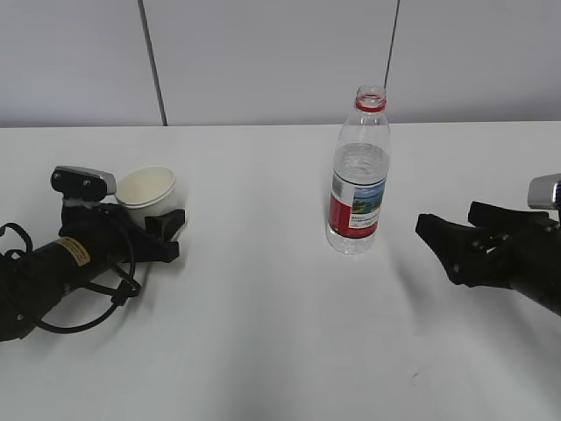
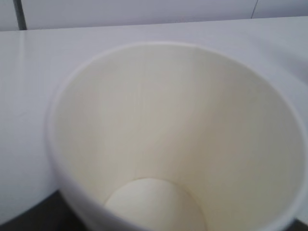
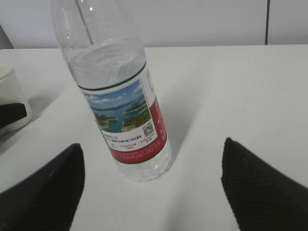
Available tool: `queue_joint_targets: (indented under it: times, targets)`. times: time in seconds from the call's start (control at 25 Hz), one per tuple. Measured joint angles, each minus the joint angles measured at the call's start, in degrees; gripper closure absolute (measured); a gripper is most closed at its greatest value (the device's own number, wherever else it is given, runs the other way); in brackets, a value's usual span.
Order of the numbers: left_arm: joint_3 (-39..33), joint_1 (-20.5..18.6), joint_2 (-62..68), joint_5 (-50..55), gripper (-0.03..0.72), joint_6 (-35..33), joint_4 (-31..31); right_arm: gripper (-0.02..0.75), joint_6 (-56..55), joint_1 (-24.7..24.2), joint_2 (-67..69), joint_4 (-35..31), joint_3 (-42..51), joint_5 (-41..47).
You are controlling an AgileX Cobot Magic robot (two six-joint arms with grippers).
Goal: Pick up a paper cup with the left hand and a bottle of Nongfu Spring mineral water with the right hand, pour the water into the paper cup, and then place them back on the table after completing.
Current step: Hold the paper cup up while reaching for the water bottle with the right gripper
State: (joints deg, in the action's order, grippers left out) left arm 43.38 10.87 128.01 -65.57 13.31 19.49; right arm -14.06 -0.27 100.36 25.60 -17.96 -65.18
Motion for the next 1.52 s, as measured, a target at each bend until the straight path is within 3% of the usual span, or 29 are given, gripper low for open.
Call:
queue_joint_targets:
  times: [1.0,1.52]
  targets:
    - [0.0,0.0,0.0,-0.1,0.279,-0.1,0.1,0.067,-8.0,0.2,15.1,12.9,-20.6,-0.4]
    - [0.0,0.0,0.0,-0.1,0.281,-0.1,0.2,0.067,-8.8,5.9,16.0,12.4,-26.9,2.0]
